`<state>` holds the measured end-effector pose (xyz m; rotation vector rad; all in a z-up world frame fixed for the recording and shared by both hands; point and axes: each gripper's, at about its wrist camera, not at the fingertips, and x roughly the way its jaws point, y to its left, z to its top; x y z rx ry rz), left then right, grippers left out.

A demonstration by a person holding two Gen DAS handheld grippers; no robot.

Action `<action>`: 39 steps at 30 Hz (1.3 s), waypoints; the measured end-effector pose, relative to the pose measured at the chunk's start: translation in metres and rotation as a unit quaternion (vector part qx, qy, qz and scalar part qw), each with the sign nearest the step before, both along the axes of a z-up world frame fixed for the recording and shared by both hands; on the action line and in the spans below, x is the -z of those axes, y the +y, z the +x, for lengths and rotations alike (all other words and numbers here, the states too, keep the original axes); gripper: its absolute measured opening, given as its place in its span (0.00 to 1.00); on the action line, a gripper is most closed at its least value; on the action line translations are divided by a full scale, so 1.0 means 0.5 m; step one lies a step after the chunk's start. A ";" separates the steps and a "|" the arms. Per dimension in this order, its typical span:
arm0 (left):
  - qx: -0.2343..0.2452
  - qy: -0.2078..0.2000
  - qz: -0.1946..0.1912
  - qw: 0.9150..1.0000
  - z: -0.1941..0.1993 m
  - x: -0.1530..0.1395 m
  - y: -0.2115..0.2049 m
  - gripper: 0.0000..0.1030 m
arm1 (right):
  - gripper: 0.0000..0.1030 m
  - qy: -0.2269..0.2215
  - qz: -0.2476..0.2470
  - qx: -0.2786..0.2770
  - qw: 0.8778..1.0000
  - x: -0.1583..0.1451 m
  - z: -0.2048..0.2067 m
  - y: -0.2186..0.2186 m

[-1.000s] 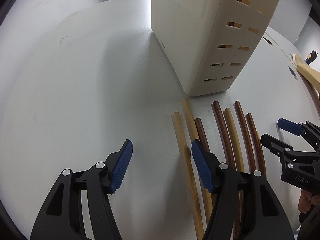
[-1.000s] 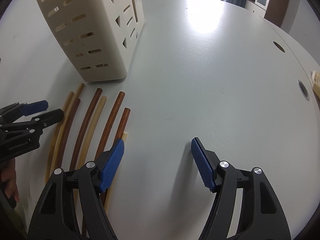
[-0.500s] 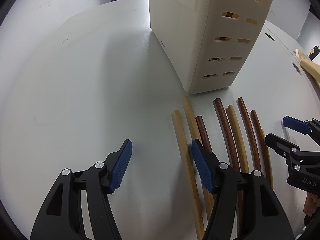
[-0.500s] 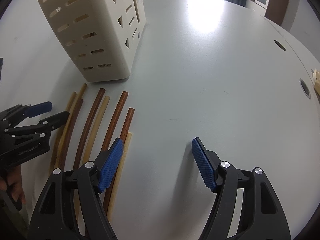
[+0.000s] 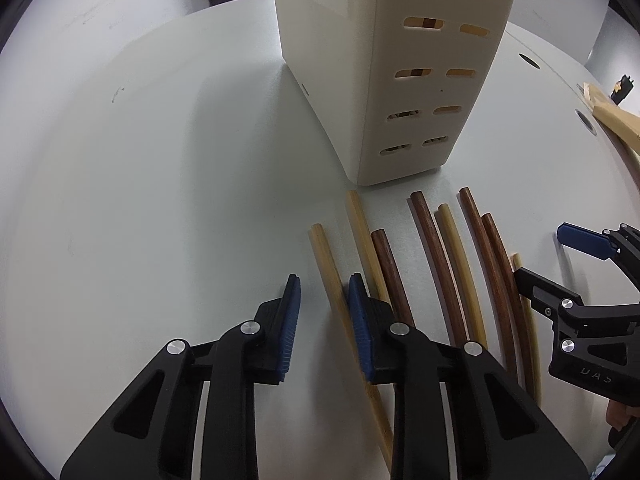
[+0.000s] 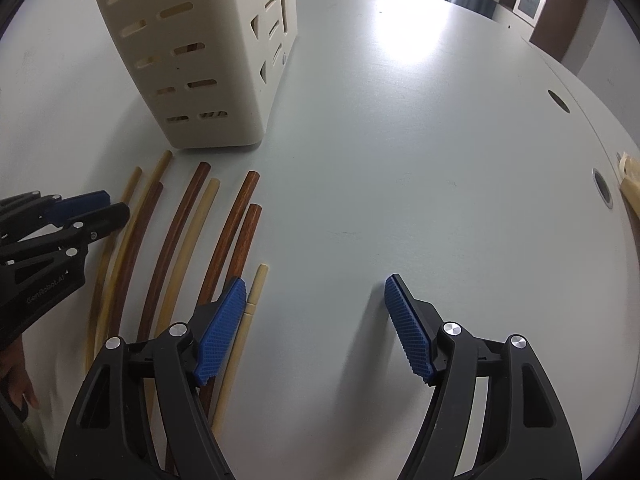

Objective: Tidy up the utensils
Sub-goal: 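Close the right tool on the bamboo chopstick and lift it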

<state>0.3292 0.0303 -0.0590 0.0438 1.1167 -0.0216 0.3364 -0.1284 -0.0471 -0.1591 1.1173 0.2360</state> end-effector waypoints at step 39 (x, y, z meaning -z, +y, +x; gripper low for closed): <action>-0.021 -0.262 -0.049 0.963 -0.122 -0.289 -0.001 0.05 | 0.05 -0.164 0.144 -0.030 0.975 -0.228 -0.075 -0.063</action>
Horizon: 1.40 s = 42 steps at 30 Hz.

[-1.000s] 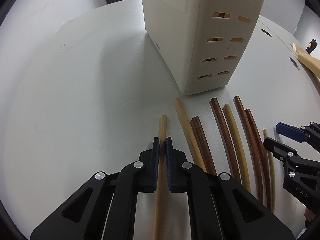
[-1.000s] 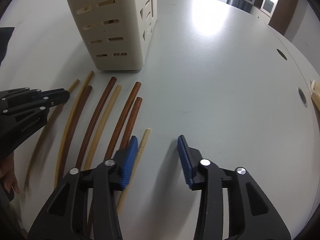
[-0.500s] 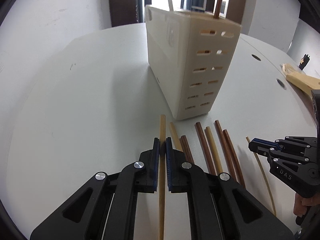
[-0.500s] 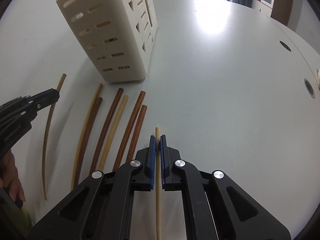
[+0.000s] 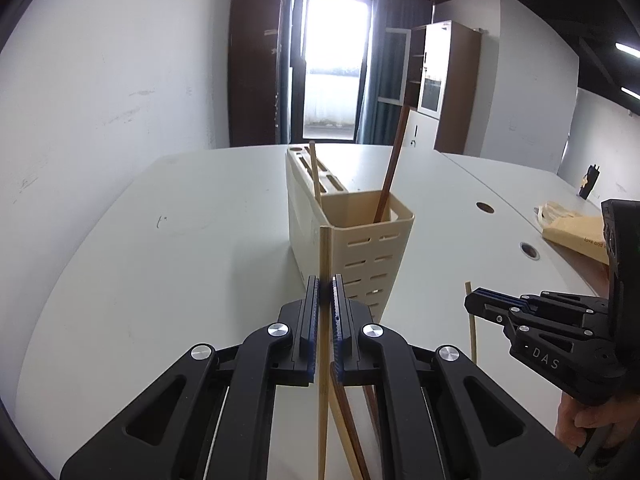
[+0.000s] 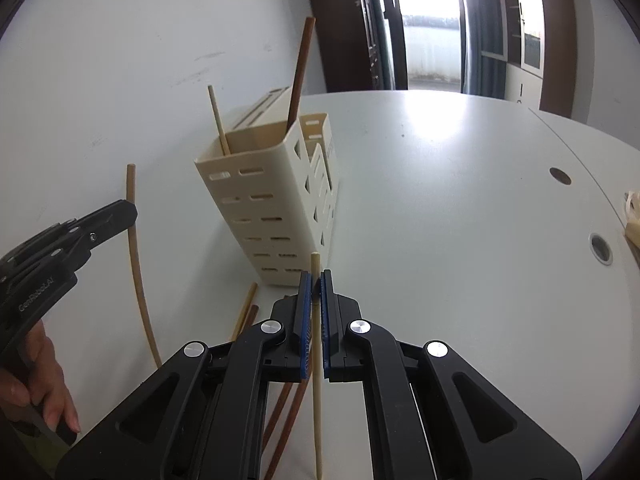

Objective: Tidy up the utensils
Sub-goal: 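Close the right tool on the bamboo chopstick and lift it, then carry the chopstick with the right tool above the utensil holder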

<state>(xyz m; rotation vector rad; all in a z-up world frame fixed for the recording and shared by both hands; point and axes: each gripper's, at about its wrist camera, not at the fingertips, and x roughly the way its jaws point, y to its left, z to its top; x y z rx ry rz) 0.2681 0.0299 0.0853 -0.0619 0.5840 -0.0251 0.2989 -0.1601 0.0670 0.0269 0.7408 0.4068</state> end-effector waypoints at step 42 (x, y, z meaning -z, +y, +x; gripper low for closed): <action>-0.023 -0.339 -0.023 0.940 -0.040 -0.188 -0.014 0.05 | 0.05 -0.300 0.133 -0.016 0.945 -0.215 0.026 -0.010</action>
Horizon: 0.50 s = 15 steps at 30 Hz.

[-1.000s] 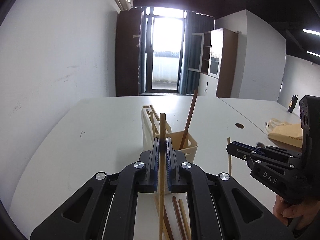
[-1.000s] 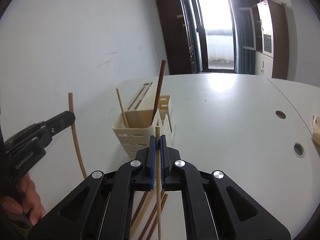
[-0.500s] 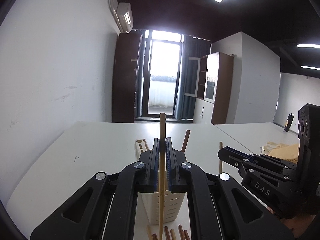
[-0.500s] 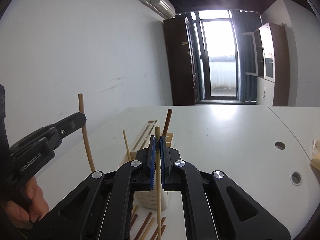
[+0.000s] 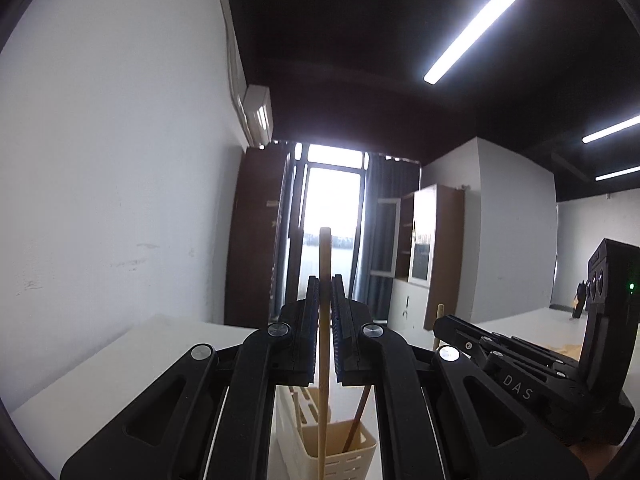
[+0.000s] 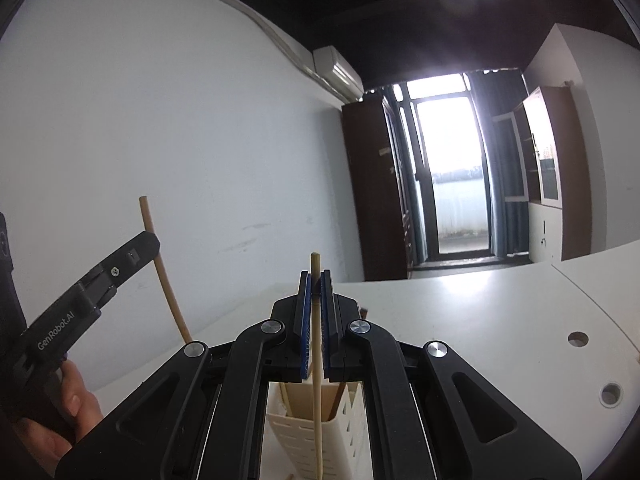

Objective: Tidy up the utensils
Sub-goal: 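Carry the chopstick with the right tool above the utensil holder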

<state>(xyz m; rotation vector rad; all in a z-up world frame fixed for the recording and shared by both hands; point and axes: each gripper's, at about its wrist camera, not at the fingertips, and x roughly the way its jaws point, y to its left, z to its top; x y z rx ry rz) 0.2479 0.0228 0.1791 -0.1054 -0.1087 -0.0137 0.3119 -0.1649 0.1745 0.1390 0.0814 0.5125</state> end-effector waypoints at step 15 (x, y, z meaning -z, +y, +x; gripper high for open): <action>-0.016 -0.113 -0.031 0.993 -0.026 0.000 -0.013 0.05 | 0.05 -0.085 0.093 0.004 0.992 -0.013 0.005 -0.030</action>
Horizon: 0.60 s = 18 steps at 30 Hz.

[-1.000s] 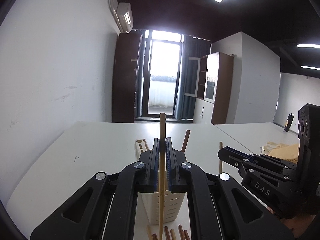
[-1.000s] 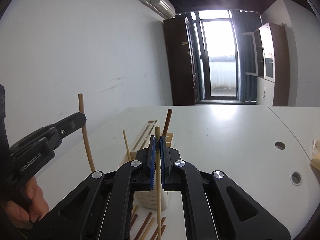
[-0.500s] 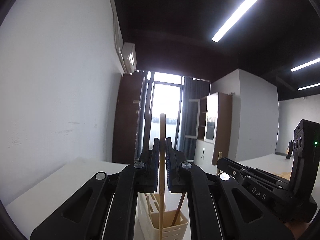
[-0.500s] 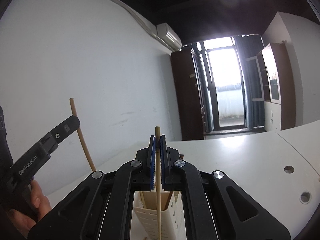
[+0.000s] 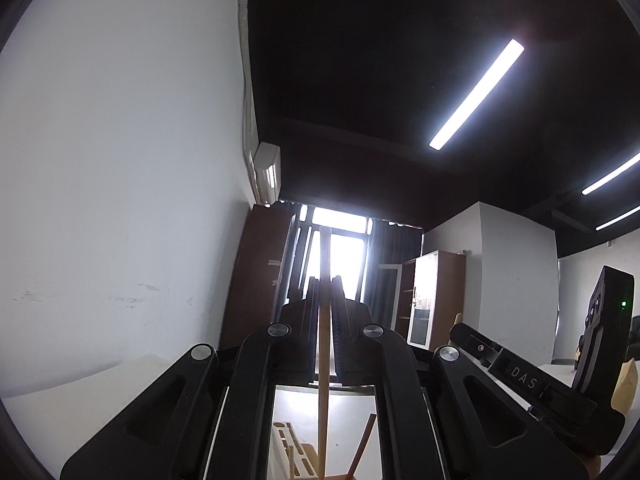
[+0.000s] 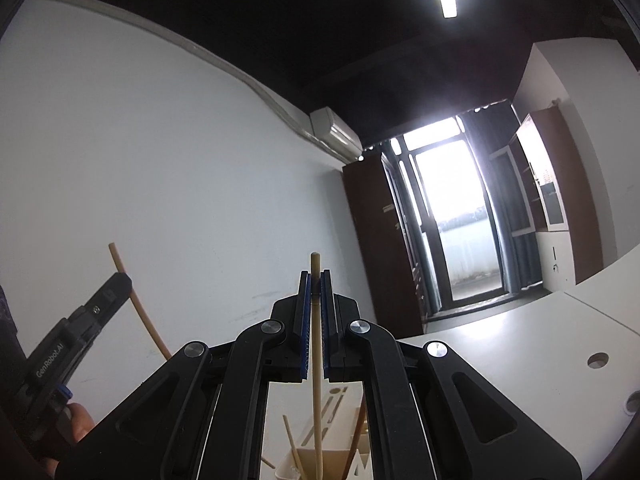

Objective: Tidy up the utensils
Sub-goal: 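Carry the chopstick with the right tool above the utensil holder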

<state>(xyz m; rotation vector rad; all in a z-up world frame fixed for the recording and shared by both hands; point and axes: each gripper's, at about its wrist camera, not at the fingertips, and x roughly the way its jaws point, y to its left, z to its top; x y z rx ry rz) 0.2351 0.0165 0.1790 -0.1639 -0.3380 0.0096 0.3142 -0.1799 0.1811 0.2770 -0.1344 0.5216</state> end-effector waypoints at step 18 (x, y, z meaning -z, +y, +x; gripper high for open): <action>0.031 0.172 0.018 0.985 0.158 0.085 0.018 0.06 | 0.05 0.064 -0.064 -0.004 0.996 0.079 0.087 0.065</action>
